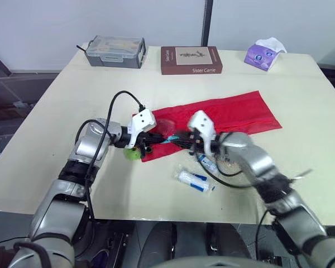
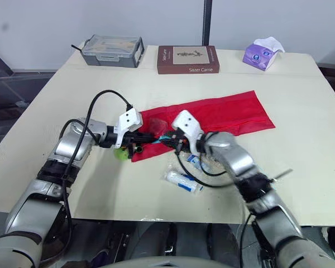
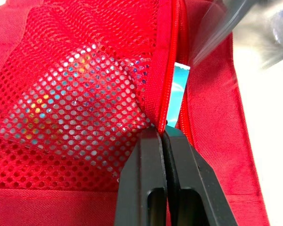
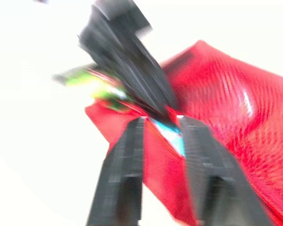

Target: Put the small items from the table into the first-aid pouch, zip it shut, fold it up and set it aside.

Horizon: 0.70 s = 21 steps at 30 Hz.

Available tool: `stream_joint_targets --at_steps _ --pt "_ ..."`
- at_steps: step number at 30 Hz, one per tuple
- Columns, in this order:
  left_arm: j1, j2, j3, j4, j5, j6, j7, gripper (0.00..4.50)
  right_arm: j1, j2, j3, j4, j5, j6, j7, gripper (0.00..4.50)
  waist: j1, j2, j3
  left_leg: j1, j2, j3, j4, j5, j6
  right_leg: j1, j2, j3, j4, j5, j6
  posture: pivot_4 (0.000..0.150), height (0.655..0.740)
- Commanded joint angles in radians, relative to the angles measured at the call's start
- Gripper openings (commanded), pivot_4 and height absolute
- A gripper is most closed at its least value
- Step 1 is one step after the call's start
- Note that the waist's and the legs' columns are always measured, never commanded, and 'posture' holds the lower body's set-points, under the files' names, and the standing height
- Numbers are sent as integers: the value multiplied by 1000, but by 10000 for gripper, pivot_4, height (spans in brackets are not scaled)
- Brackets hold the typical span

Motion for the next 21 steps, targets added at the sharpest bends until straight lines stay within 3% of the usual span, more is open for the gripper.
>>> stream_joint_targets --at_steps 1,3,11,19,21 --pt "-29 31 27 91 23 -139 -31 0 128 -171 -208 -323 128 53 56 29578 5 0 0 0 0 -1 0 0 0 0 0 -1 0 0 0 1500 7400" --pt "-36 38 46 151 15 -203 -47 0 228 -264 -346 -428 196 68 75 38922 5 0 0 0 1 -1 0 0 0 0 0 0 0 0 0 1500 7400" --pt "-123 71 84 494 54 -552 -95 0 581 -510 -927 -449 353 13 292 38922 3 -1 -1 1 1 1 0 0 0 1 1 1 -1 0 0 1500 7400" --pt "-219 107 126 688 59 -655 -171 0 693 -583 -1127 -465 497 68 347 38922 4 -2 -1 0 3 2 0 0 1 0 1 2 -1 0 0 1500 7400" --pt "-235 125 150 702 34 -592 -220 5856 731 -577 -1157 -469 509 67 362 40138 7 -2 -1 0 3 2 0 0 1 0 1 1 -1 0 0 1500 7400"
